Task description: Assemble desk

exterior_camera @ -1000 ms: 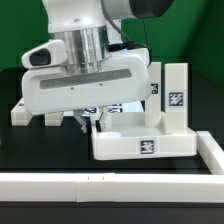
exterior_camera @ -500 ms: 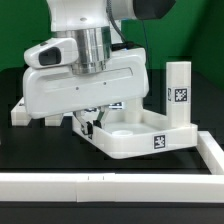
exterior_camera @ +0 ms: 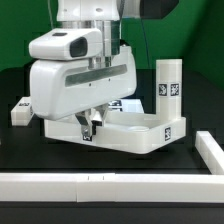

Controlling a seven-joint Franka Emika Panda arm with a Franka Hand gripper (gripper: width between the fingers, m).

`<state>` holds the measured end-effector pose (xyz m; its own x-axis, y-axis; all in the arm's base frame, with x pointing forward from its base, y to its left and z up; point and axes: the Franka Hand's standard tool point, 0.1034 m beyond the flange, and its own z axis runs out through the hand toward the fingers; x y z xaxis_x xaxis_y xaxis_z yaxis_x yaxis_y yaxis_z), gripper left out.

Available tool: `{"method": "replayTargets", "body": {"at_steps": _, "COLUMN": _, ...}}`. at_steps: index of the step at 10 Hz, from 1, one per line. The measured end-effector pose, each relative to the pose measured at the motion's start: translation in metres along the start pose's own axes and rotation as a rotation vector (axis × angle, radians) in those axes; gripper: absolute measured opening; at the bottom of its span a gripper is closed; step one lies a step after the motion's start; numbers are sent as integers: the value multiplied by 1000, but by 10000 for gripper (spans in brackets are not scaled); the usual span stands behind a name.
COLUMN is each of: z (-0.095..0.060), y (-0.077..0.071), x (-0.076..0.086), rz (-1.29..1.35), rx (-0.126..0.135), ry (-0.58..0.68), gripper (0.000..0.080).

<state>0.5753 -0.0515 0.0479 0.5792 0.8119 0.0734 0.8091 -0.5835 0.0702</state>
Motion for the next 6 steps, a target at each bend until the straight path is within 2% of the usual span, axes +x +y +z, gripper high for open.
{"method": "replayTargets", "body": {"at_steps": 3, "z": 1, "y": 3, "x": -3, "rz": -161, "rx": -7, "ry": -20, "gripper": 64}}
{"method": "replayTargets", "body": {"at_steps": 4, "z": 2, "y": 10, "x": 7, "rz": -301, "rx": -24, "ry": -35, "gripper": 64}}
{"method": "replayTargets", "body": {"at_steps": 6, "z": 18, "y": 25, "x": 37, "rz": -456, "rx": -61, "ry": -29, "gripper": 64}}
